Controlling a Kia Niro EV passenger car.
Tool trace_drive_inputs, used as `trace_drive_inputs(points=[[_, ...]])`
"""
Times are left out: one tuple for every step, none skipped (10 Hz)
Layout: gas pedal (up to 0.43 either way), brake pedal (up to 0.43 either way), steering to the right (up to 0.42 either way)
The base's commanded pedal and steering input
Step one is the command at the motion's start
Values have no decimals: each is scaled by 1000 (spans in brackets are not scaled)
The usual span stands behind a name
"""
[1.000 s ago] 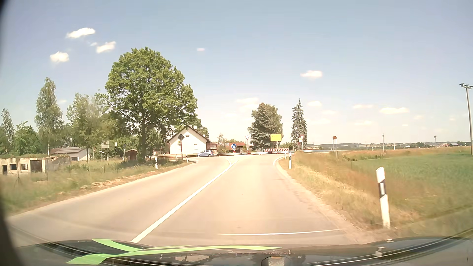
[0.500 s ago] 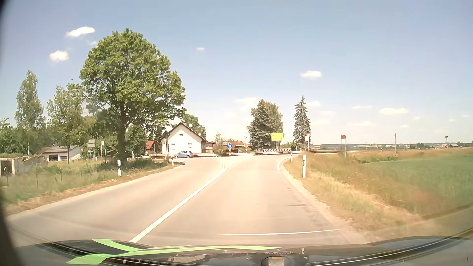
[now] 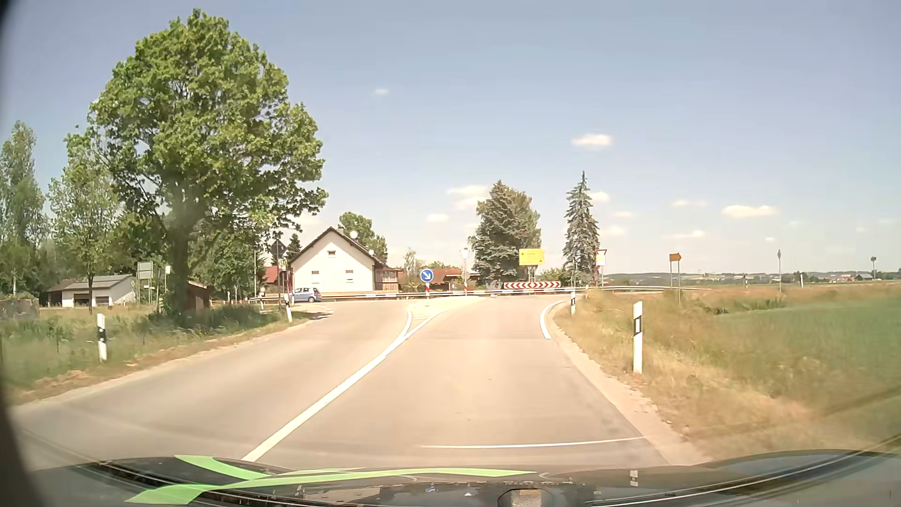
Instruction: Follow the waypoints while adhering to traffic rules and regulations
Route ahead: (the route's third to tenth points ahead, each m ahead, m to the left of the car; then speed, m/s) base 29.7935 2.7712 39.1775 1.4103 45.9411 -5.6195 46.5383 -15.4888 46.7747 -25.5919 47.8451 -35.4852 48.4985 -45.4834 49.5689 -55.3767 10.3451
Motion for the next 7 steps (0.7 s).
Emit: trace_drive_inputs(points=[[0, 0, 0], [0, 0, 0], [0, 0, 1], [0, 0, 4], [0, 0, 6], [0, 0, 6], [0, 0, 6]])
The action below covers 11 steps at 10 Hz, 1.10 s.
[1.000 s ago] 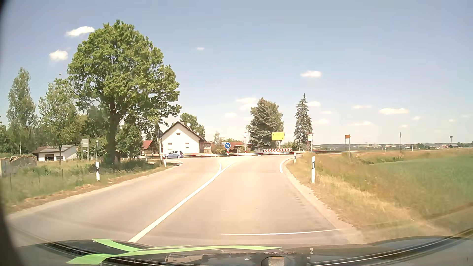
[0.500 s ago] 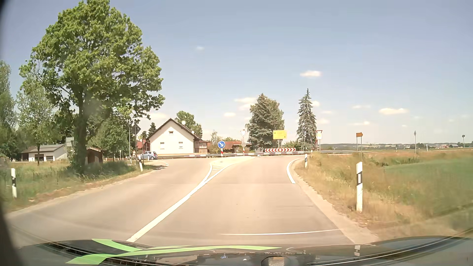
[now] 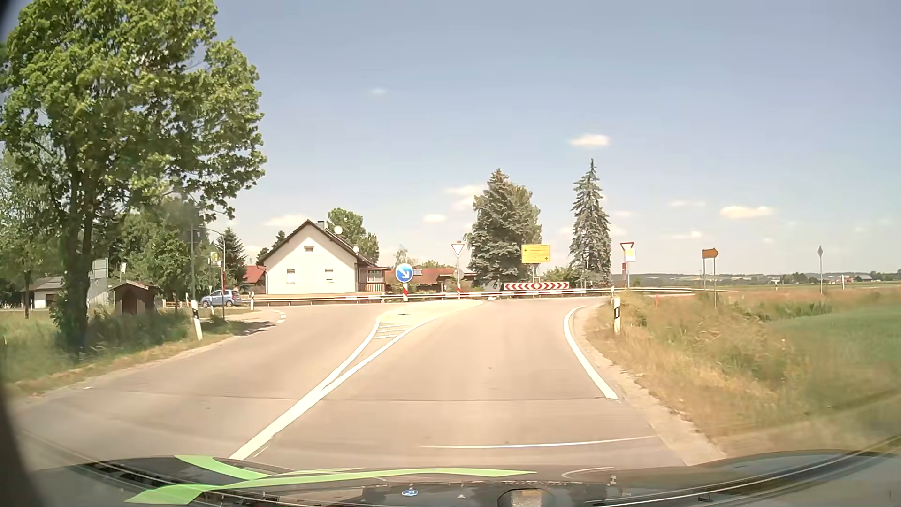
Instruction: Follow the waypoints while adhering to traffic rules and regulations
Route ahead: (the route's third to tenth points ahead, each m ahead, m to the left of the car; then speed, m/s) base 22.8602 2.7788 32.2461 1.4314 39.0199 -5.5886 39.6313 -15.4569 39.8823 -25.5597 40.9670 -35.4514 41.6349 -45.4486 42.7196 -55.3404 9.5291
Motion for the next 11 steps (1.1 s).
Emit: trace_drive_inputs(points=[[0, 0, 6], [0, 0, 6], [0, 0, 8], [0, 0, 11], [0, 0, 14], [0, 0, 18], [0, 30, 19], [0, 73, 20], [0, 91, 22], [0, 110, 24], [0, 122, 27]])
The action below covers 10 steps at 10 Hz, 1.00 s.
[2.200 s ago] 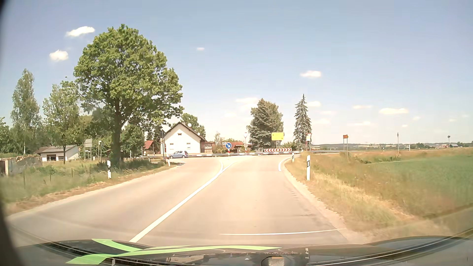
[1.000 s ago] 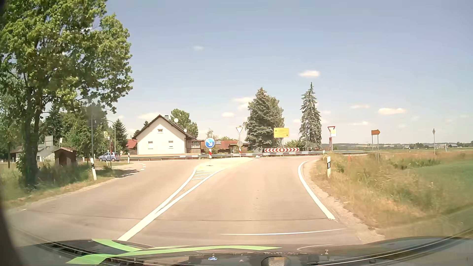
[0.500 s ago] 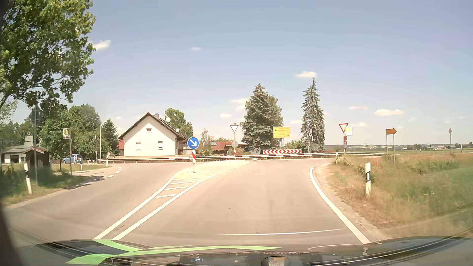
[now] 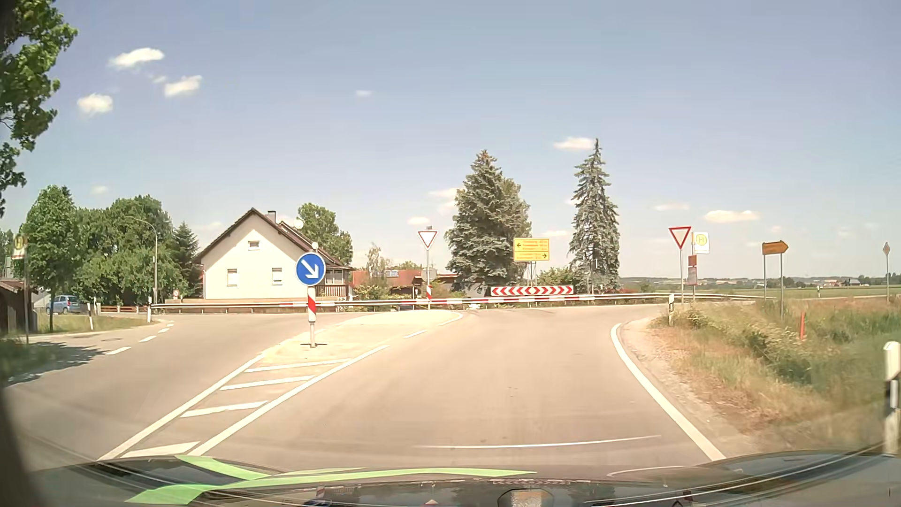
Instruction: Follow the waypoints while adhering to traffic rules and regulations
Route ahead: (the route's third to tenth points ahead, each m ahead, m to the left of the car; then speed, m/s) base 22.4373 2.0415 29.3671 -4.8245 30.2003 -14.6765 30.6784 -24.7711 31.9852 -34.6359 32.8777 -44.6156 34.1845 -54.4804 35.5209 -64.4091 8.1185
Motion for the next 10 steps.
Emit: trace_drive_inputs(points=[[0, 122, 31], [0, 128, 35], [0, 134, 38], [0, 140, 42], [0, 134, 46], [0, 128, 53], [0, 91, 61], [0, 61, 70], [0, 61, 77], [0, 85, 83]])
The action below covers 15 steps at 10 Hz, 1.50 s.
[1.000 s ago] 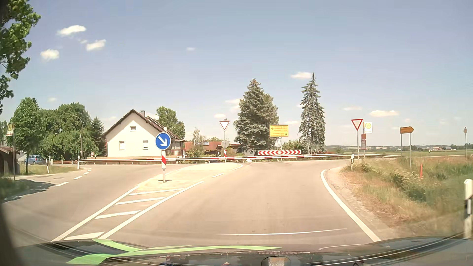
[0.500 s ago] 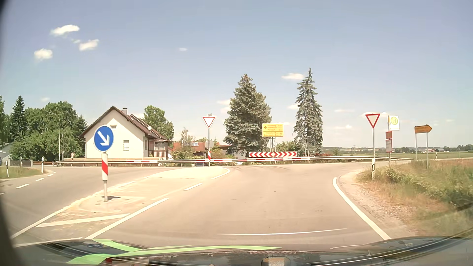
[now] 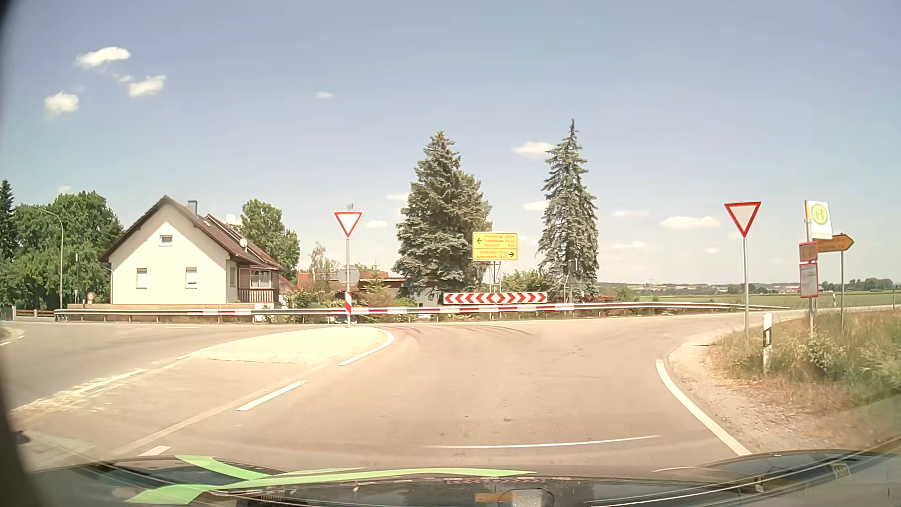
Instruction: Follow the waypoints while adhering to traffic rules and regulations
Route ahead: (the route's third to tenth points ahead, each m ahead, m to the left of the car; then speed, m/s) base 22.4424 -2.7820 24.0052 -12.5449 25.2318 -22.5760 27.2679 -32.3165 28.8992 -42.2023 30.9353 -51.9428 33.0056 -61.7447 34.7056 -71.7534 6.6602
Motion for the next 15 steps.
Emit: trace_drive_inputs(points=[[0, 116, 95], [0, 116, 105], [0, 110, 110], [0, 104, 114], [0, 98, 119], [0, 79, 123], [0, 61, 124], [0, 55, 125], [0, 73, 125], [0, 104, 125], [0, 110, 125], [0, 116, 125], [0, 104, 125], [0, 79, 125], [0, 91, 125]])
